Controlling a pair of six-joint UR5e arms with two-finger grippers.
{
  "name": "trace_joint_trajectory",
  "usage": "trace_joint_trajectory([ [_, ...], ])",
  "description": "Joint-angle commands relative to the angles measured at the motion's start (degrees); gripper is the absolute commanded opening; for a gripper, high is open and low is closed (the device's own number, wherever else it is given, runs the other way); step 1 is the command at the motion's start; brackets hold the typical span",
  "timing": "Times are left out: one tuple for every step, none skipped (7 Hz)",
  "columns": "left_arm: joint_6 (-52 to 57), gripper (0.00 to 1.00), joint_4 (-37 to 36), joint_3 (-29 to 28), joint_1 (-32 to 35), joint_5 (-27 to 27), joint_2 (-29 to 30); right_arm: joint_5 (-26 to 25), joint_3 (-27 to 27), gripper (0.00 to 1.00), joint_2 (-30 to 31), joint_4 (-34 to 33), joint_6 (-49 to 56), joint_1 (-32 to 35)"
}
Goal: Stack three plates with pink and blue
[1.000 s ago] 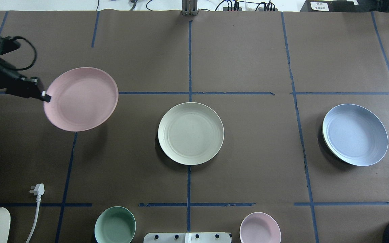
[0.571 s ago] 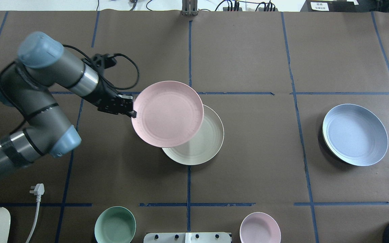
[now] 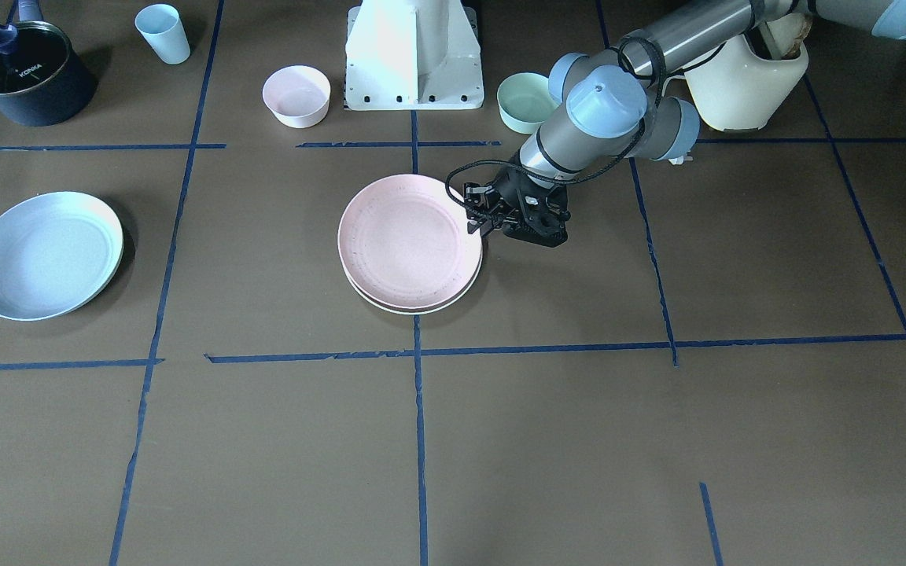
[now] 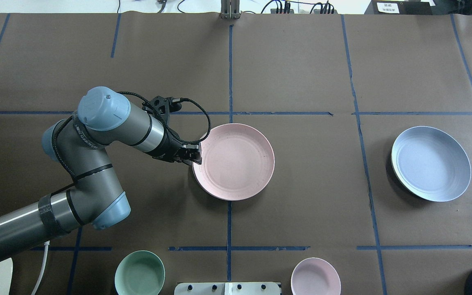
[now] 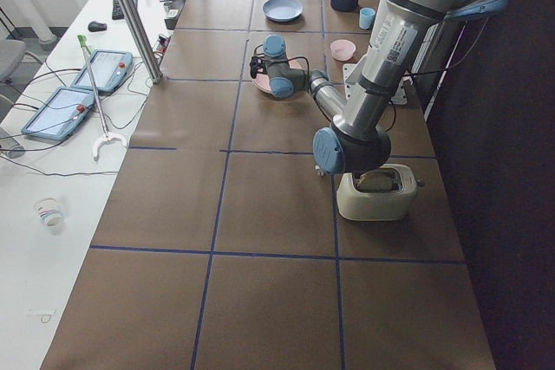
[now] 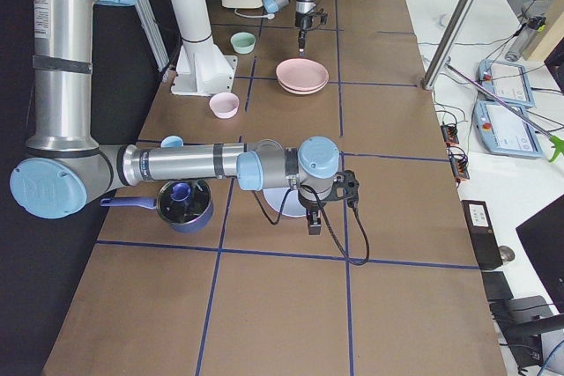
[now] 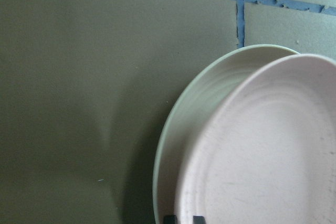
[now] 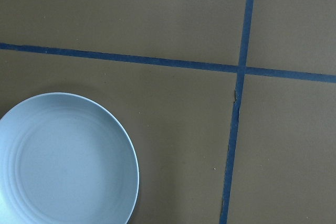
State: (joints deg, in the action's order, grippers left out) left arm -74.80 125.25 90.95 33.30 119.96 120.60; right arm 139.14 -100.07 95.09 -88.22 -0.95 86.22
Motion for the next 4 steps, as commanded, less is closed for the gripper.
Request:
trace_joint_trajectory([
  [-0.17,1.0,0.0,3.94,2.36,-0.78,-1.42,-2.36,0.83,1.0,0.53,5.38,0.6,-0.17],
  [-0.26,1.0,-0.09,8.32,4.39,1.14,-5.6,-1.86,2.67,1.0,0.71,6.47,-0.19,-2.0],
  [-0.17,1.0,-0.09,11.41,6.24,2.9,-8.86,-1.33,2.94,1.0,1.32,8.66,-1.85,-6.89],
  [-0.26,1.0,-0.09,12.39,6.78,3.52,-9.5,-1.67,4.6,1.0,1.41,16.07,-10.91,-10.6],
])
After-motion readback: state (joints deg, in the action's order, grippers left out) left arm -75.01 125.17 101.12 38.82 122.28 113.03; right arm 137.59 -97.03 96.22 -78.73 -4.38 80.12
